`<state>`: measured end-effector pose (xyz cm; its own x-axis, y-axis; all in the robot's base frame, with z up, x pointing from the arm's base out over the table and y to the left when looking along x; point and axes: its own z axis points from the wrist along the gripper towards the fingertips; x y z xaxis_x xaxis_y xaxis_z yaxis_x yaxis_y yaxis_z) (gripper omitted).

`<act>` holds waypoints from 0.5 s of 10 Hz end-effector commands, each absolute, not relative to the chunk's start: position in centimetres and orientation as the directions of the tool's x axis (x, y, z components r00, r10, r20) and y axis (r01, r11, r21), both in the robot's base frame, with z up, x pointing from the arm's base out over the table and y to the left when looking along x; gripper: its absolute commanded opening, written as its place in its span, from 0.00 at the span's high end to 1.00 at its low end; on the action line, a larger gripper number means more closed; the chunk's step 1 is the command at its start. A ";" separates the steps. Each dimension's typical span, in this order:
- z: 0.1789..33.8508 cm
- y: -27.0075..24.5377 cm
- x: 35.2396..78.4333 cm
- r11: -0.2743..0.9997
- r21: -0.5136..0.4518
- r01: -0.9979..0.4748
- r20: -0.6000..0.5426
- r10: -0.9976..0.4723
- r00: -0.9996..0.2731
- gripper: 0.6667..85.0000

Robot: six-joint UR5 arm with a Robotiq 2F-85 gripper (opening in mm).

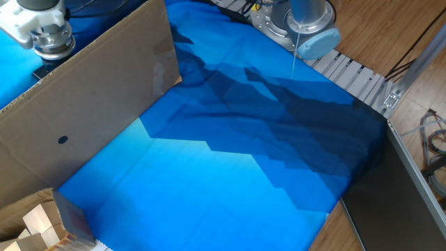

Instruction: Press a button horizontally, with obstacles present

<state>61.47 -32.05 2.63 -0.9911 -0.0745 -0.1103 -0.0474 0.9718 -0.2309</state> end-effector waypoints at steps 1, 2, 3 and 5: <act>2.6 -28.4 61.3 0.934 -0.349 0.080 -0.149 0.029 -0.988 1.00; 2.3 -24.8 61.3 0.943 -0.288 0.165 -0.154 0.125 -0.980 1.00; 2.5 -22.1 61.3 0.974 -0.138 0.180 -0.145 0.160 -0.976 1.00; 5.1 -22.0 60.5 0.991 0.030 0.134 -0.085 0.136 -0.987 1.00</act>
<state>61.07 -24.47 3.15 -0.9894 0.0893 -0.1149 0.1029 0.9875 -0.1190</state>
